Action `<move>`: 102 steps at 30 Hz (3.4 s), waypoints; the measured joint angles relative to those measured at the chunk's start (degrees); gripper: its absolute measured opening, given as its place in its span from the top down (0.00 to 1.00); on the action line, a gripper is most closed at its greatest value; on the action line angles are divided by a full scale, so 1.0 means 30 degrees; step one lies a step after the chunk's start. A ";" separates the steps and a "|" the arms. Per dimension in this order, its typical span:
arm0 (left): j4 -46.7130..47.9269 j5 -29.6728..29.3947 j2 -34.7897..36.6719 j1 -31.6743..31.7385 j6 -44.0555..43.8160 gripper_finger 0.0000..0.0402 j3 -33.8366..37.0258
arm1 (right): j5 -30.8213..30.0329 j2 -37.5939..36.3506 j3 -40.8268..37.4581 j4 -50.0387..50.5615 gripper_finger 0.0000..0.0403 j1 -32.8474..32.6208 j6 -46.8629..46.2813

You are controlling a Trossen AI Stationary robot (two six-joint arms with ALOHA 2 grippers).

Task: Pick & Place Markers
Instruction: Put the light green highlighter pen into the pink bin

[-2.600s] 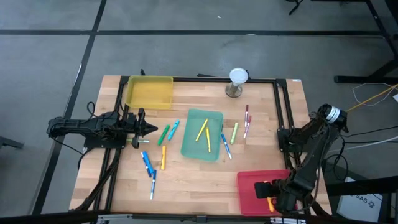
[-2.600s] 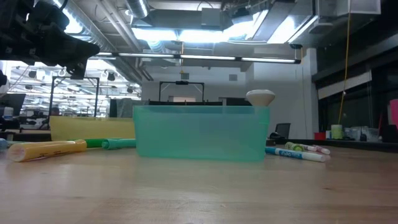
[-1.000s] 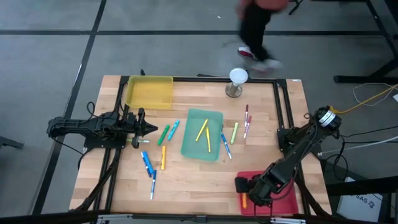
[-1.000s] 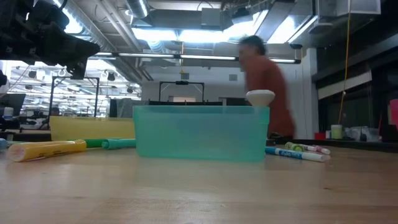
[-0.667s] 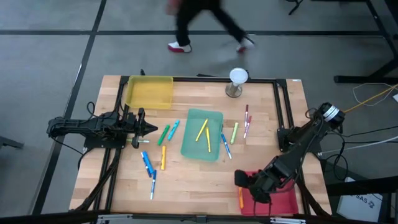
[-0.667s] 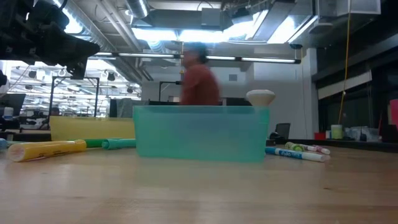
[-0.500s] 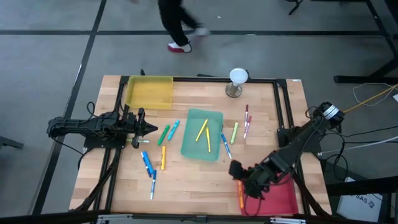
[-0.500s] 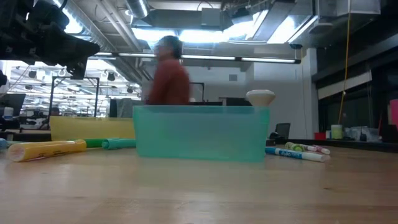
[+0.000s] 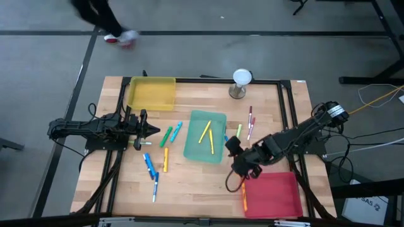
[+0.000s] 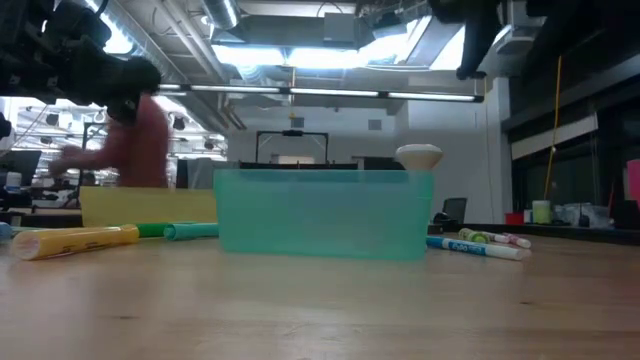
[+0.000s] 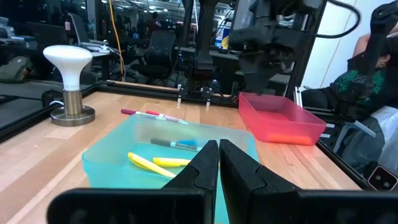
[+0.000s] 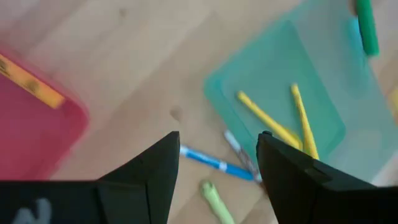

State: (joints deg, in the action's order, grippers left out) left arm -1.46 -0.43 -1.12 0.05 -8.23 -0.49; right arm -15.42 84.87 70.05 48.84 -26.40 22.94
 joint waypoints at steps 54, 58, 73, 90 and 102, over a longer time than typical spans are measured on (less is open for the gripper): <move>-0.0005 0.0000 0.0005 0.0002 0.0000 0.97 -0.0002 | 0.6230 0.3014 -0.3151 0.0100 0.48 1.2578 1.6597; -0.0005 0.0000 0.0002 -0.0002 0.0000 0.97 0.0003 | 0.6187 0.3065 -0.3733 -0.0873 0.48 1.2639 1.6609; -0.0005 0.0000 -0.0002 -0.0001 0.0003 0.97 0.0005 | 0.5992 0.2932 -0.6296 -0.2997 0.48 1.2622 1.9162; -0.0005 0.0000 0.0000 -0.0001 0.0000 0.97 0.0002 | 0.6675 0.2884 -0.6845 -0.3732 0.48 1.2640 1.9080; -0.0005 0.0000 0.0004 0.0000 0.0004 0.98 -0.0001 | 0.6820 0.2914 -0.6874 -0.3050 0.77 1.2629 1.9013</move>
State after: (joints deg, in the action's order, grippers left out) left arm -1.48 -0.43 -1.11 0.05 -8.22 -0.49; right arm 5.04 93.62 49.43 39.69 11.49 79.98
